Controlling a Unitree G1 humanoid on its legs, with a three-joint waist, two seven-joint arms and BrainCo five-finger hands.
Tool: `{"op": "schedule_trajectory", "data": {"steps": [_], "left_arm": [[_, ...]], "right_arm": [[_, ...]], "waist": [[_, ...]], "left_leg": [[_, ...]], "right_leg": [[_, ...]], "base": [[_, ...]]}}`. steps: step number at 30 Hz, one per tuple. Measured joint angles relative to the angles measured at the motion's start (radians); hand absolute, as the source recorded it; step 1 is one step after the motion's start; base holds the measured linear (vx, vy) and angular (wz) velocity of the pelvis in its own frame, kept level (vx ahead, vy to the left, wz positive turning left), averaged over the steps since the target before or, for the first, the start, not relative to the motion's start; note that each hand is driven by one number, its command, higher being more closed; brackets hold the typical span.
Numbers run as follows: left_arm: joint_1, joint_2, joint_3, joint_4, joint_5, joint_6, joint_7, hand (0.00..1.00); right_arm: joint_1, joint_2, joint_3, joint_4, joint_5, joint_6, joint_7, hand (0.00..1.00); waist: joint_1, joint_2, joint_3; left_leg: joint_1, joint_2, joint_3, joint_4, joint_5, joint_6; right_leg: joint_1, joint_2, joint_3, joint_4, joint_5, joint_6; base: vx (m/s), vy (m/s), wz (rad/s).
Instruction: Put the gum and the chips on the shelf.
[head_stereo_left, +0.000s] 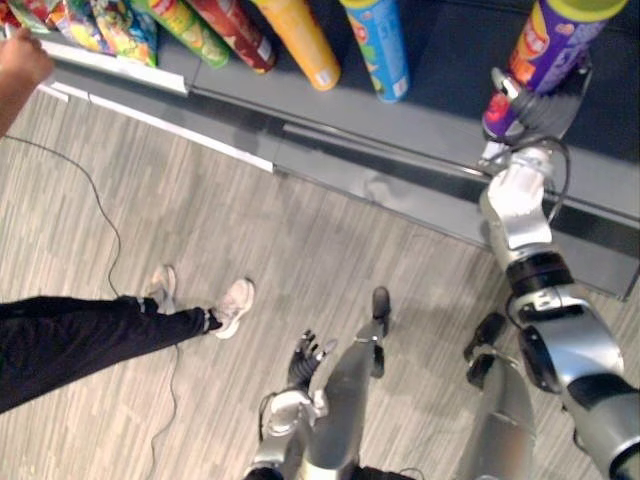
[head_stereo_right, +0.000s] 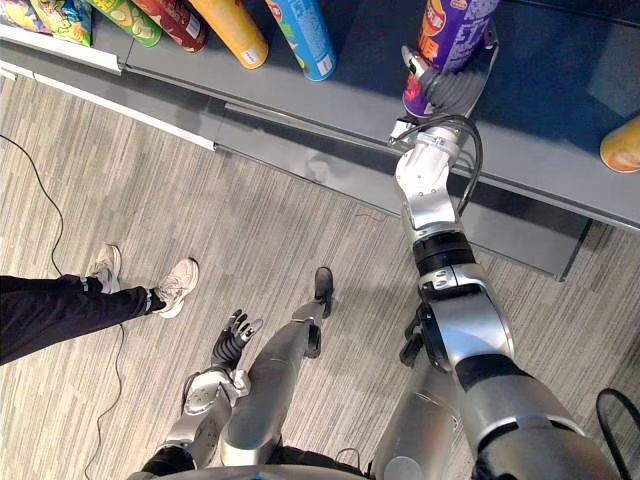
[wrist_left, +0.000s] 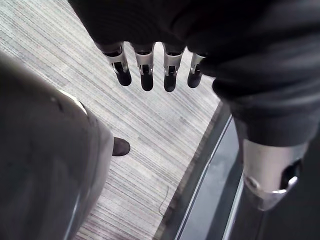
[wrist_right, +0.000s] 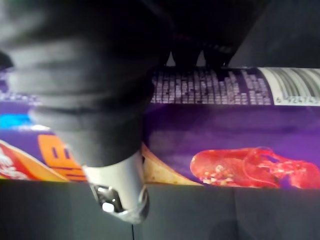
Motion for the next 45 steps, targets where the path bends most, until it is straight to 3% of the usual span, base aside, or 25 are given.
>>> {"op": "schedule_trajectory", "data": {"steps": [16,21,36,37,45], "left_arm": [[-0.001,0.0,-0.016,-0.021,-0.008,-0.011,-0.003,0.0],[-0.011,-0.001,-0.037,-0.031,-0.017,-0.011,-0.002,0.0],[-0.019,-0.008,-0.045,-0.031,-0.04,-0.014,-0.004,0.0],[-0.019,-0.008,-0.046,-0.031,-0.04,-0.015,-0.004,0.0],[-0.023,-0.01,-0.057,-0.031,-0.04,-0.03,-0.004,0.0]], "right_arm": [[-0.014,-0.076,0.041,0.022,-0.049,0.019,-0.039,1.0],[-0.01,-0.086,0.04,0.07,-0.068,0.02,-0.039,1.0],[-0.011,-0.094,0.039,0.077,-0.076,-0.001,-0.045,1.0],[-0.011,-0.094,0.04,0.077,-0.076,-0.004,-0.044,0.0],[0.009,-0.095,0.058,0.08,-0.075,-0.013,-0.037,0.0]], "waist": [[0.002,0.001,-0.001],[0.017,0.005,-0.003],[0.023,0.011,-0.008],[0.023,0.011,-0.007],[0.031,0.011,-0.007]], "left_leg": [[-0.046,0.01,0.003,0.029,-0.012,0.003],[-0.065,0.011,0.004,0.029,-0.011,0.005],[-0.089,0.014,0.004,0.051,-0.023,0.006],[-0.089,0.014,0.004,0.051,-0.024,0.006],[-0.088,0.023,0.012,0.064,-0.027,0.004]], "right_leg": [[-0.037,0.002,-0.002,0.012,-0.004,-0.005],[-0.06,0.002,0.0,0.016,-0.004,-0.006],[-0.071,0.004,0.0,0.009,-0.003,-0.005],[-0.071,0.004,0.0,0.007,-0.003,-0.005],[-0.068,0.012,0.006,0.011,-0.003,-0.006]], "base": [[0.0,-0.052,0.0],[0.0,-0.042,0.0],[0.0,-0.022,0.0],[0.01,-0.034,-0.01],[0.03,-0.04,-0.04]]}}
